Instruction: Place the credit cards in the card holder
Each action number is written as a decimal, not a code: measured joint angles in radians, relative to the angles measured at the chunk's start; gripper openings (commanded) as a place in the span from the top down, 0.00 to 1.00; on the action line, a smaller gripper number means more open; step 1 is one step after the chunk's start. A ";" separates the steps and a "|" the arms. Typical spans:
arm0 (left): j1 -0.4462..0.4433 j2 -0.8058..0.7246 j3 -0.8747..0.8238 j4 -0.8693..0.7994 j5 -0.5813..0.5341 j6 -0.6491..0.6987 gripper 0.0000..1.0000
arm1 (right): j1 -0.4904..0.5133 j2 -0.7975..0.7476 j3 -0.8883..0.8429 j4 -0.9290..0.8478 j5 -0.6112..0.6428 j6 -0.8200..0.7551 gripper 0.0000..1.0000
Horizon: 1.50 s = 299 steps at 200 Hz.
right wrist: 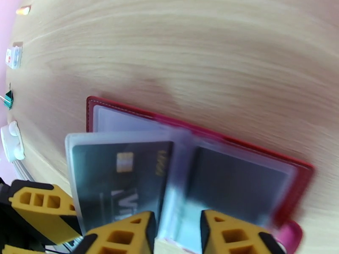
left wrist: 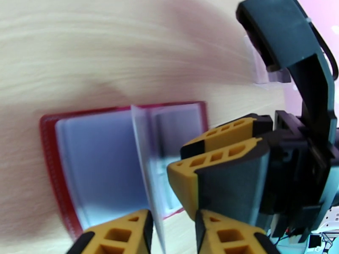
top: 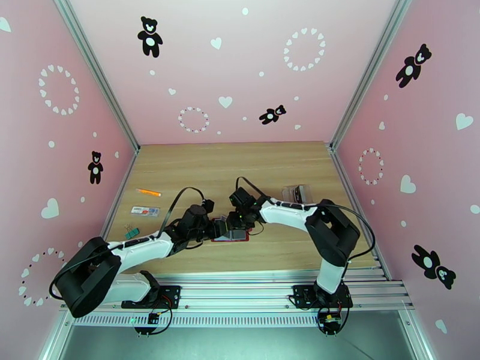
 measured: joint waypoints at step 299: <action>-0.016 0.029 0.064 -0.104 -0.083 0.063 0.56 | -0.433 -0.361 -0.033 -0.349 0.299 -0.251 0.42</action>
